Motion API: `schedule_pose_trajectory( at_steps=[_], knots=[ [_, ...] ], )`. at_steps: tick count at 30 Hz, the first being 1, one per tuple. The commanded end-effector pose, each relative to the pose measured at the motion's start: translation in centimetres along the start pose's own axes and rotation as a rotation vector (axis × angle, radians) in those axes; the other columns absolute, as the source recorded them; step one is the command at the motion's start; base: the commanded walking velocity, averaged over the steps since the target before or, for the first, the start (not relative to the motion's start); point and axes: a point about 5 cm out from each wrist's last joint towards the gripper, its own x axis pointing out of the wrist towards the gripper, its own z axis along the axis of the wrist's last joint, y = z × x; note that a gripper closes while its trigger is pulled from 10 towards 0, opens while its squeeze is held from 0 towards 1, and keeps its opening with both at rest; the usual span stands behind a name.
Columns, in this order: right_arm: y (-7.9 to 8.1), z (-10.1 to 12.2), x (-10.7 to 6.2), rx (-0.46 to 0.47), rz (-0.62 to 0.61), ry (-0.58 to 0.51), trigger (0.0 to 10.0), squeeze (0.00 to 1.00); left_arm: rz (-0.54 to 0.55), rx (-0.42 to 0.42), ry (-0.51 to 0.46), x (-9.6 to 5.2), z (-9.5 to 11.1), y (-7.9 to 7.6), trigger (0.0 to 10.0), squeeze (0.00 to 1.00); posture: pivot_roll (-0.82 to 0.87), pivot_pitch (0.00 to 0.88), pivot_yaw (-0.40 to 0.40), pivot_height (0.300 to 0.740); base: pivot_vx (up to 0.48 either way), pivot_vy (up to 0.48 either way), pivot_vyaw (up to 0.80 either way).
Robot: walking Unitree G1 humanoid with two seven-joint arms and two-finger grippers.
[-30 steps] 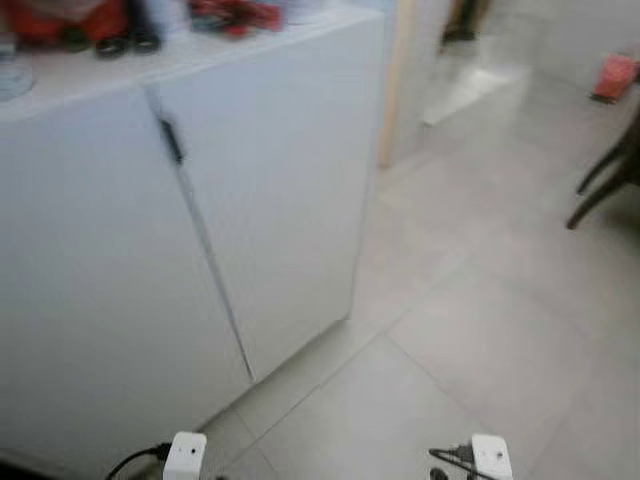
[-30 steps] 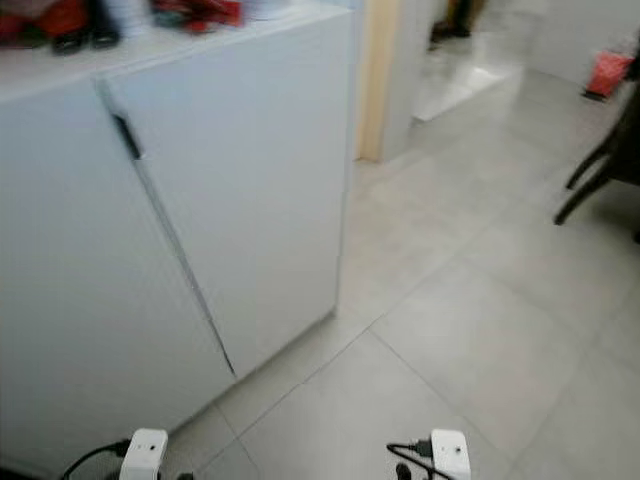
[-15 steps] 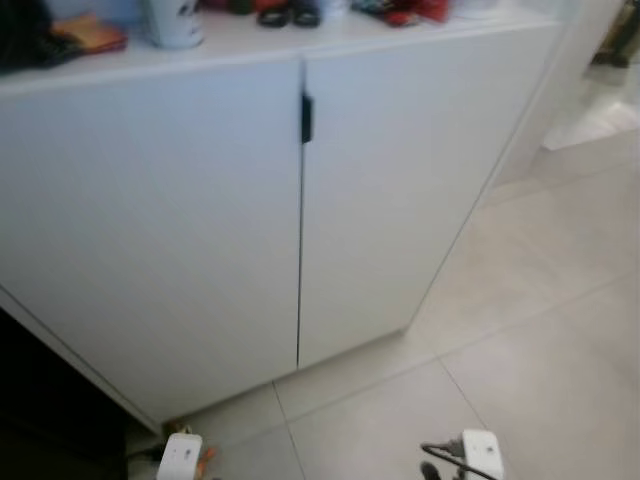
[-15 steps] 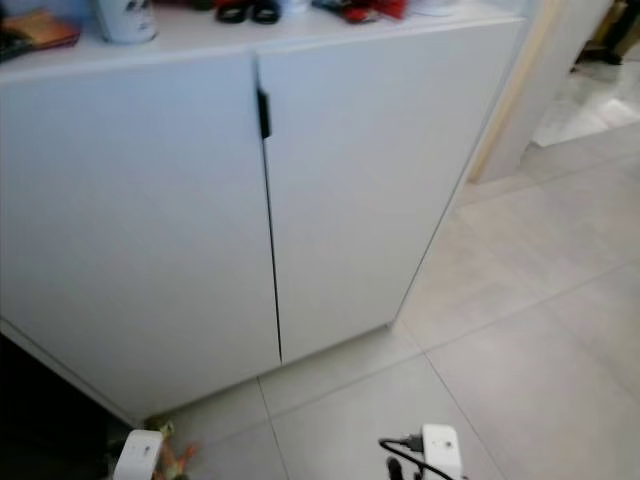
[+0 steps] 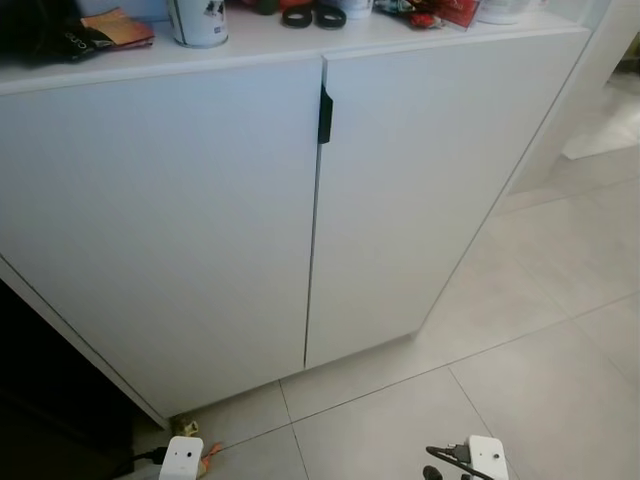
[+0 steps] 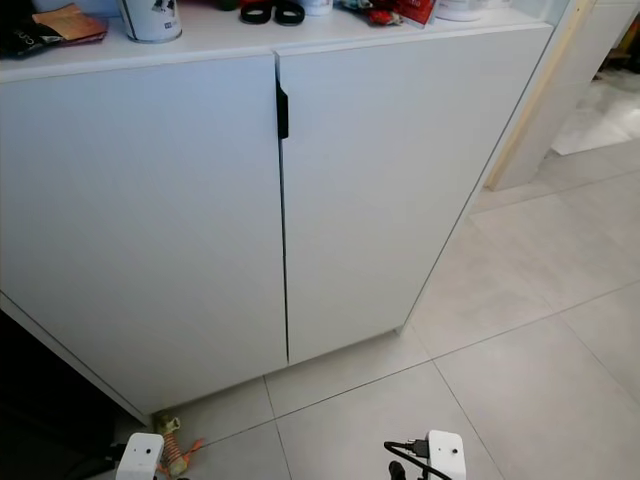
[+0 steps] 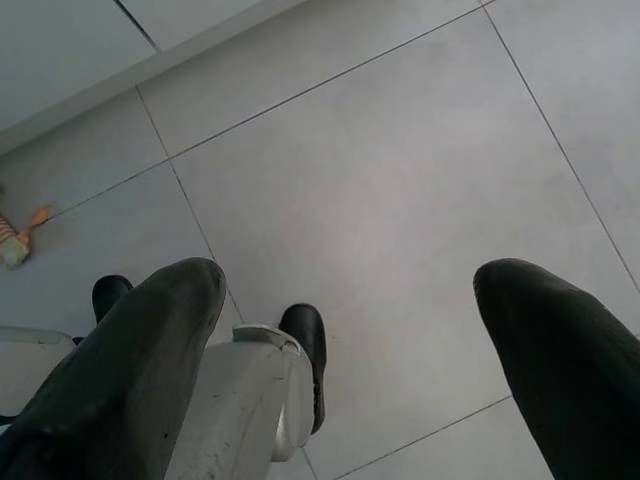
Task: Restocking fridge
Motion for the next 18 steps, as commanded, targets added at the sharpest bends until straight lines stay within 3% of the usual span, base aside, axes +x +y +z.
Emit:
schedule_pose_trajectory(
  at_steps=[1,2,3,4,6,7,18],
  knots=[
    [-0.11,-0.04,-0.04,0.008,-0.004,-0.002,10.0,1.00,-0.001,-0.001,0.021,-0.12,-0.60,0.10,10.0,1.00,-0.12,0.078,-0.046,0.740,0.000,0.000,0.00],
    [-0.11,-0.02,-0.04,0.004,0.000,-0.002,10.0,0.47,0.001,-0.002,0.021,-0.12,-0.60,0.12,10.0,0.00,-0.12,0.079,-0.046,0.740,0.000,0.000,0.00],
    [-0.11,-0.01,-0.04,0.000,0.001,-0.003,10.0,0.47,0.001,0.000,0.022,-0.12,-0.59,0.13,10.0,0.00,-0.12,0.079,-0.046,0.740,0.000,0.000,0.00],
    [-0.08,0.01,-0.04,-0.004,0.007,-0.002,10.0,0.00,0.002,0.000,0.021,-0.12,-0.59,0.14,10.0,0.00,-0.12,0.079,-0.046,0.740,0.000,0.000,0.00],
    [-0.07,0.01,-0.04,-0.006,0.010,-0.001,10.0,0.00,0.002,0.001,0.021,-0.12,-0.58,0.15,10.0,0.00,-0.12,0.079,-0.046,0.740,0.000,0.000,0.00],
    [-0.05,0.03,-0.04,-0.001,0.011,-0.004,0.0,0.00,0.004,0.001,0.019,-0.12,-0.55,0.19,0.0,0.00,-0.12,0.080,-0.045,0.740,0.000,0.000,0.00],
    [0.01,0.00,-0.04,0.006,0.018,-0.006,0.0,0.00,0.009,0.000,0.014,-0.13,-0.53,0.29,0.0,0.00,-0.12,0.080,-0.044,0.740,0.000,0.000,0.00]
  ],
)
